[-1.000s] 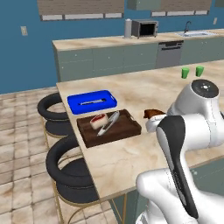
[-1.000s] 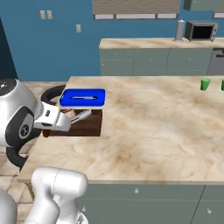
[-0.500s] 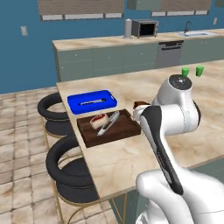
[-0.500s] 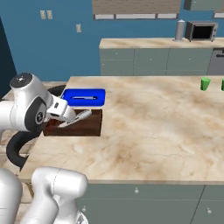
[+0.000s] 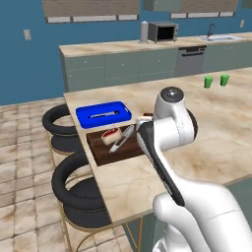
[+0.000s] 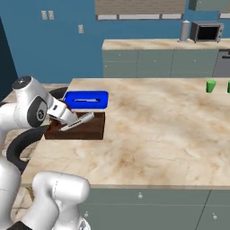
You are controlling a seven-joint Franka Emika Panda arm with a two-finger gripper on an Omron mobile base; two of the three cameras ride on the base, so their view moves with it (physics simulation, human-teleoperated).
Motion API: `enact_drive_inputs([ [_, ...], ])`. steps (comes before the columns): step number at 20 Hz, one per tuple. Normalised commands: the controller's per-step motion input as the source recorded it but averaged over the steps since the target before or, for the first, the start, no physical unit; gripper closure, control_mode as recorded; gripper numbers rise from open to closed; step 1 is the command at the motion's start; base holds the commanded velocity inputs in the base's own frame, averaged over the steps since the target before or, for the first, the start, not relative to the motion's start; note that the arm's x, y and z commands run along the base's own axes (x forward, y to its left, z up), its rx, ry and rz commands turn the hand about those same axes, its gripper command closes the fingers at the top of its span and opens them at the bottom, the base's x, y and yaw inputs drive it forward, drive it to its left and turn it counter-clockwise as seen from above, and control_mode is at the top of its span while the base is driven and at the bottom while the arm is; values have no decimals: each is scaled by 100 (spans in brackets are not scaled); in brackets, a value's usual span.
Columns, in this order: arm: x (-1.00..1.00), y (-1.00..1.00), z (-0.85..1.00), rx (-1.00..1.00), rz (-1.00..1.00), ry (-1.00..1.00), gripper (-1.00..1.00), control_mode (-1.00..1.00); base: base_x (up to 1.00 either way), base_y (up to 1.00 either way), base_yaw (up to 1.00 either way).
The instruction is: Gather the lemon wedge and squash from the fridge and place them on a tray on the dining counter. Then gather the chicken drumstick and steak from the fridge and place them on the other tray.
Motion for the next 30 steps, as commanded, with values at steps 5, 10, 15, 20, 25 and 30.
enact_drive_inputs([
  [5,38,3,-24,5,-9,1,100,-100,0,0,0],
  [10,39,0,-19,6,-5,4,100,-100,0,0,0],
  [15,47,0,-21,5,-2,8,100,-100,0,0,0],
  [20,51,0,-30,3,-1,9,100,-100,0,0,0],
  [25,46,0,-37,2,-4,9,100,-100,0,0,0],
  [30,42,0,-35,2,-6,8,100,-100,0,0,0],
])
